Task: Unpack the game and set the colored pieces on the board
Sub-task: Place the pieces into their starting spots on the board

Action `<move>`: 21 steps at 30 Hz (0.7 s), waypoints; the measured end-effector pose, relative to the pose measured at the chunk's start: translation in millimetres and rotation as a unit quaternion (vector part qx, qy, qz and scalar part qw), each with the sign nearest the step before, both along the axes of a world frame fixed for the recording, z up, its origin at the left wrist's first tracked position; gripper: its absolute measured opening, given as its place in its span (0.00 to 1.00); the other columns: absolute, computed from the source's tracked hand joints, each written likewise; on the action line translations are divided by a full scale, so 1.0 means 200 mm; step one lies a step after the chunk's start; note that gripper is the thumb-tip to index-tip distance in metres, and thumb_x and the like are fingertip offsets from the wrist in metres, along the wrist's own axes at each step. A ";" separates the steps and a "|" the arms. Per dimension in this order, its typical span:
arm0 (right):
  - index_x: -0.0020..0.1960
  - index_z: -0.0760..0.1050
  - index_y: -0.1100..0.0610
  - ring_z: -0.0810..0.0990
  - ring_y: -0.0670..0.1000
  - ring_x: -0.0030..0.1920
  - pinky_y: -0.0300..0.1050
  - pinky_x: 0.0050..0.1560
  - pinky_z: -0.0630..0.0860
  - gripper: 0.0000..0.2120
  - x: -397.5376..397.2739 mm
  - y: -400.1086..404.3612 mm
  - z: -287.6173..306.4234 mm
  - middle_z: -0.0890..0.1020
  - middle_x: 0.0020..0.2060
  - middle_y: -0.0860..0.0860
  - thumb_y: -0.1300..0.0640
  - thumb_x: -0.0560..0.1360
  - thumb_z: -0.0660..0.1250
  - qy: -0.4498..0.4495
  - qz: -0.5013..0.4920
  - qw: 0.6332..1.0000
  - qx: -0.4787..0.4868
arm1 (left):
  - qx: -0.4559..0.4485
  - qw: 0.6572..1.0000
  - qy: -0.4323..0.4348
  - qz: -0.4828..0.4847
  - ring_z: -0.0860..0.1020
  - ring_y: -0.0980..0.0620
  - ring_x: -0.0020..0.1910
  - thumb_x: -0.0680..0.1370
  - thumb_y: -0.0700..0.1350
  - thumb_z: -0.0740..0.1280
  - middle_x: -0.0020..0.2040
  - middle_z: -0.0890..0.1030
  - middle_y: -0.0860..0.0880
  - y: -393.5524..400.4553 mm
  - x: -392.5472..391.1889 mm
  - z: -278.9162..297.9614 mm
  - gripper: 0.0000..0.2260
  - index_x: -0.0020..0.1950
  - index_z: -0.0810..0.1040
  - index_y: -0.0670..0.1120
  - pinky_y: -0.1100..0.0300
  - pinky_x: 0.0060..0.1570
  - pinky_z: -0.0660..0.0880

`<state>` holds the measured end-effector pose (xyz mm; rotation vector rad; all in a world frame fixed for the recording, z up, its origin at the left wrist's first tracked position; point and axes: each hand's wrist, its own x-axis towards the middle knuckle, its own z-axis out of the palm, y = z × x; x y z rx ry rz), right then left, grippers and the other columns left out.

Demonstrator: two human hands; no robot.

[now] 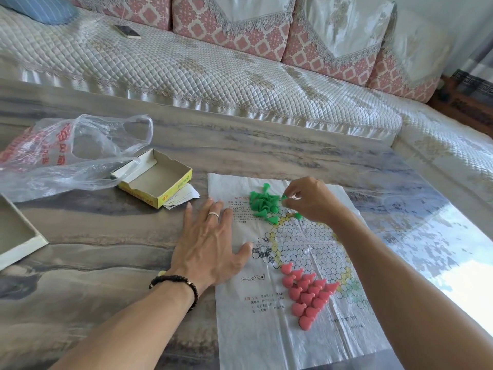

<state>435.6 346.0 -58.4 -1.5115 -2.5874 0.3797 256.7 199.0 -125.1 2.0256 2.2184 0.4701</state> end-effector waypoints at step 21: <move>0.51 0.80 0.50 0.72 0.49 0.59 0.48 0.64 0.69 0.06 0.10 -0.04 0.01 0.76 0.55 0.49 0.54 0.74 0.71 -0.146 0.073 0.984 0.065 | 0.001 1.000 0.013 -0.007 0.52 0.47 0.76 0.72 0.67 0.51 0.74 0.61 0.46 0.00 0.00 0.00 0.34 0.71 0.62 0.47 0.40 0.73 0.46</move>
